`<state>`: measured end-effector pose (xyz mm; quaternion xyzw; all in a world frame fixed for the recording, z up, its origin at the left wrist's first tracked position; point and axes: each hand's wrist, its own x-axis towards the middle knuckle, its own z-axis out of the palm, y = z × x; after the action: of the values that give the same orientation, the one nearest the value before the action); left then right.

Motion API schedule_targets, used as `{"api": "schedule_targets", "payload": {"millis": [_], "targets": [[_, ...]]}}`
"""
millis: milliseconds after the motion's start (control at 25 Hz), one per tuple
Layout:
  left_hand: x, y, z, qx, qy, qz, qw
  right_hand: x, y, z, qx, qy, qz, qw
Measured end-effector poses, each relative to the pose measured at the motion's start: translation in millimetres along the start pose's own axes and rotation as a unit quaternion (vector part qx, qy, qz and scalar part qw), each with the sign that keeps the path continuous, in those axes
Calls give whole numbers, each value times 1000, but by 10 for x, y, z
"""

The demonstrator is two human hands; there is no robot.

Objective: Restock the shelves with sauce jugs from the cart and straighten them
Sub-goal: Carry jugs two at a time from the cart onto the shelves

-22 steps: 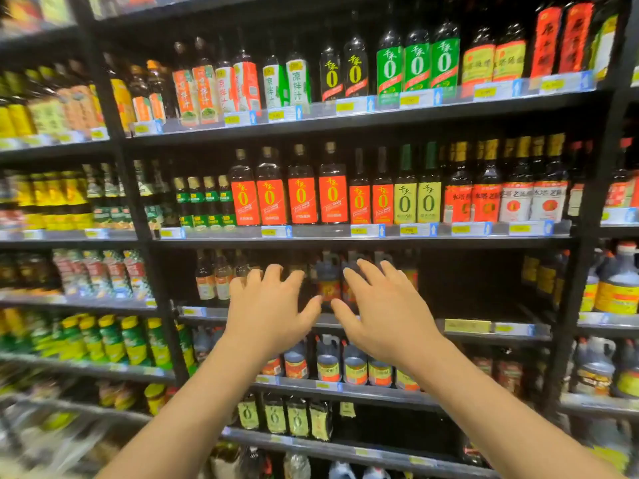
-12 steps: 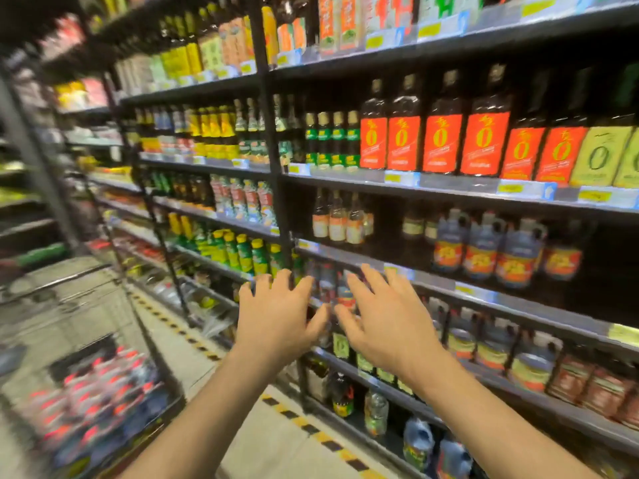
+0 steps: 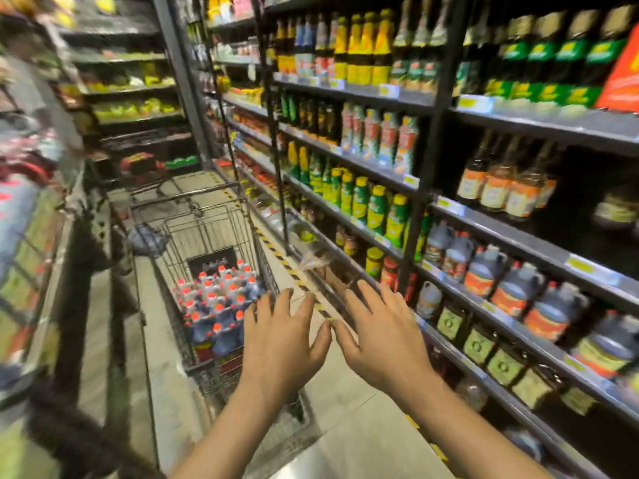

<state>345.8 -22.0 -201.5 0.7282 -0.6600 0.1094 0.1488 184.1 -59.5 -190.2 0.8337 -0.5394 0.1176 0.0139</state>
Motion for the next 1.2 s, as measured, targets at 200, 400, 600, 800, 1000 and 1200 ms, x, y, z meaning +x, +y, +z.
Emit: {"api": "schedule_targets", "payload": {"millis": [200,400,600,800,1000,1200], "targets": [[22,-682,439,-12,-27,-80,996,475,-480,560,8,-27,-28,999],[168,-1079,873,2,-55,-116,992,888,-650,1062,12,-69,-56,996],[522,-1309,1332,19,-91,-150,984,1457,-611,1575,36,-99,-92,990],[1033,-1443,1735,36,-131,-191,972,2129,-464,2046,60,-140,-142,978],[1449,-1586,2175,54,-175,-218,959,2738,-396,2580,66,-191,-205,958],[1486,-1766,2536,53,-222,-236,945,3035,-583,3034,85,-247,-238,935]]}}
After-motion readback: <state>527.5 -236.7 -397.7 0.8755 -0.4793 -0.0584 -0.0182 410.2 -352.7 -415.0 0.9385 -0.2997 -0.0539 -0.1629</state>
